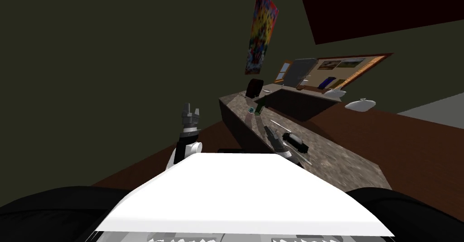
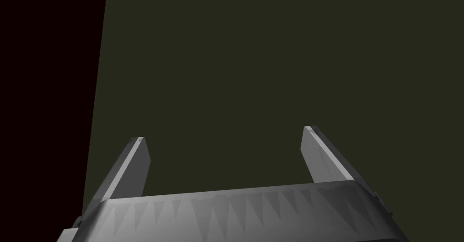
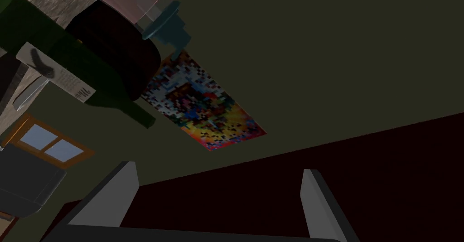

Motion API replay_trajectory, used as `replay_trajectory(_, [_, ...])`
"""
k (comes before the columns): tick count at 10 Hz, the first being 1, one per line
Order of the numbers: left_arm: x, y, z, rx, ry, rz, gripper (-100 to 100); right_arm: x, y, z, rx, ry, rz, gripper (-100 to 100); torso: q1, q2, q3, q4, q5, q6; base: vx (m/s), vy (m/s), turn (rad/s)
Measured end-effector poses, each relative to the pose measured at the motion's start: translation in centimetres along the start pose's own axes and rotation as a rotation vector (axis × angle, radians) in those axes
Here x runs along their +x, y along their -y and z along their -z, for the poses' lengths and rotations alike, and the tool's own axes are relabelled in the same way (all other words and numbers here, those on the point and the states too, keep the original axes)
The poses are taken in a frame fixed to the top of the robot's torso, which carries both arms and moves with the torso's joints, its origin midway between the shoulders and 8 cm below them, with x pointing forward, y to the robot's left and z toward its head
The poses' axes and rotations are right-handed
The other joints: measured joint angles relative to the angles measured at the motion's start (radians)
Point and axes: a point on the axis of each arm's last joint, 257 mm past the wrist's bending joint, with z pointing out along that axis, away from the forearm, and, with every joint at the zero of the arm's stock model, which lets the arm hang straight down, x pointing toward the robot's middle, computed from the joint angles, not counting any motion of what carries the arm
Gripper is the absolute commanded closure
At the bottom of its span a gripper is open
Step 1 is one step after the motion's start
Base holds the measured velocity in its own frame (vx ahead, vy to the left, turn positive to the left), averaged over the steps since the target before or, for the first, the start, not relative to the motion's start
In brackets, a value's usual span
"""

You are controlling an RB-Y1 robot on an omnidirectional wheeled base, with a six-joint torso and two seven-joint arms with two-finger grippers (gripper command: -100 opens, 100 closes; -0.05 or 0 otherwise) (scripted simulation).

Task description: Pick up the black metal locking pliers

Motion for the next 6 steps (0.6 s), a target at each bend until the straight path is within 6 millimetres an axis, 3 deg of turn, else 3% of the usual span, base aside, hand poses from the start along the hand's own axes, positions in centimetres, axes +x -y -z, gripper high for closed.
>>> replay_trajectory(6, [0.0,0.0,0.0,0.000,0.000,0.000,0,2.9,2.6,4.9,0.104,-0.200,0.215,-100,0.000,0.000,0.000,0.000,0.000,0.000,-0.004,-0.014,0.198])
